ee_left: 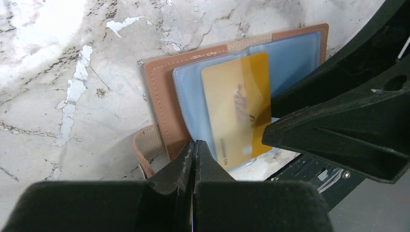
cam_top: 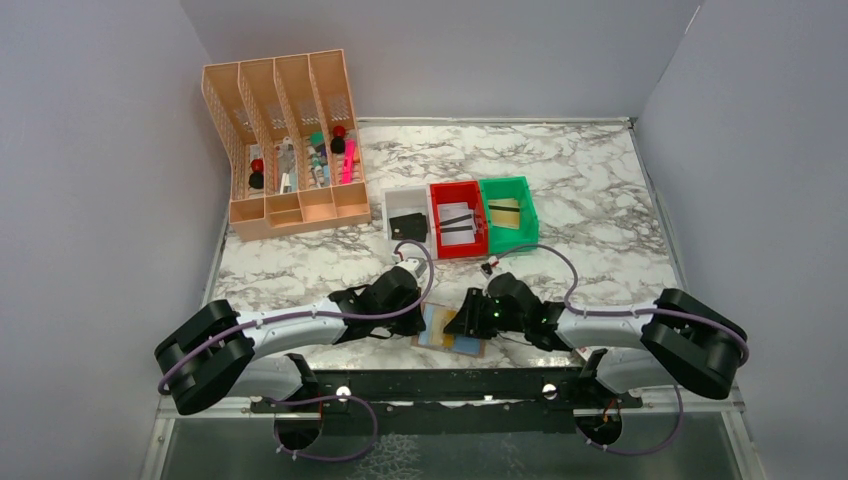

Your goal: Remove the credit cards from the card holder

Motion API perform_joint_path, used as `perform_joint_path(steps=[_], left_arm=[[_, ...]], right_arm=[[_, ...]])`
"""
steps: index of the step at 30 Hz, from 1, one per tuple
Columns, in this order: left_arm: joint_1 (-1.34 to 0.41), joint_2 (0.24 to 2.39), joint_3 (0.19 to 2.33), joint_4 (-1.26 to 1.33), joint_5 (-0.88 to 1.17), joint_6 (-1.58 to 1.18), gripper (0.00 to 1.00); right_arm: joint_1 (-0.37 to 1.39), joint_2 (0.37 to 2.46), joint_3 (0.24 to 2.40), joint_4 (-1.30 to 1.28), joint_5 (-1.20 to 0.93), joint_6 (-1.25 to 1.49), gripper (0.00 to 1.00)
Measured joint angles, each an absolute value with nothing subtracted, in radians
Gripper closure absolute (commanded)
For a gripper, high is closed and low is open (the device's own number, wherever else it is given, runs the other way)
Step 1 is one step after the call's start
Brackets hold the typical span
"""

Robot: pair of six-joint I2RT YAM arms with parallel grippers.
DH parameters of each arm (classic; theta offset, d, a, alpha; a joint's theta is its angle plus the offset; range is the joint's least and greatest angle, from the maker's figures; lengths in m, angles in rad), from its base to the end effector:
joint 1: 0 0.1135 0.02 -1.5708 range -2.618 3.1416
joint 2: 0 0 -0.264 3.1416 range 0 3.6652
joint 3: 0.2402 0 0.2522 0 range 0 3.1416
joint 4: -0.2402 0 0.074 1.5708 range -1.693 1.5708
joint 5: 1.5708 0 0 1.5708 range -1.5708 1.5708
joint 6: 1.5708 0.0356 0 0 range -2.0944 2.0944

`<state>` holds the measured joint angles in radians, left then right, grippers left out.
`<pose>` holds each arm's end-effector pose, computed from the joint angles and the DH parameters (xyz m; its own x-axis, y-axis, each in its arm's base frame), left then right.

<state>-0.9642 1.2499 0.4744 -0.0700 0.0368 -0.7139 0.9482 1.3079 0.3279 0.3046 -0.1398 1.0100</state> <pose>0.1280 -0.1867 0.1534 -0.8691 0.1048 -0.4834 0.3518 0.8180 -0.4552 0.1260 0.1840 0.1301 -0.9288 0.1441 -0.3413 -0.1528 0.6902 0.7073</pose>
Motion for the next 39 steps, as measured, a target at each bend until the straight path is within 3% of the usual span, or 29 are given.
perform_joint_path(steps=[4,10,16,23,29,36,39], left_arm=[[-0.964,1.250,0.474,-0.070,0.037,-0.714,1.00],[-0.964,1.250,0.474,-0.070,0.038,-0.714,1.00],[-0.964,1.250,0.474,-0.070,0.037,-0.714,1.00],[-0.964,1.245,0.474,-0.071,0.037,-0.714,1.00],[-0.964,1.228,0.474,-0.070,0.037,-0.714,1.00],[-0.964,1.228,0.474,-0.071,0.037,-0.714,1.00],[-0.964,1.228,0.474,-0.071,0.037,-0.714,1.00]], right_arm=[[0.948,1.362,0.334,0.369,-0.140,1.032,0.66],[0.948,1.374,0.326,0.379,-0.112,1.052,0.90],[0.948,1.349,0.320,0.355,-0.094,1.048,0.92],[0.948,1.244,0.296,0.269,-0.075,1.024,0.90],[0.948,1.154,0.243,0.237,-0.058,1.026,0.75],[0.948,1.190,0.247,0.288,-0.056,1.043,0.63],[0.948,1.231,0.257,0.335,-0.056,1.050,0.66]])
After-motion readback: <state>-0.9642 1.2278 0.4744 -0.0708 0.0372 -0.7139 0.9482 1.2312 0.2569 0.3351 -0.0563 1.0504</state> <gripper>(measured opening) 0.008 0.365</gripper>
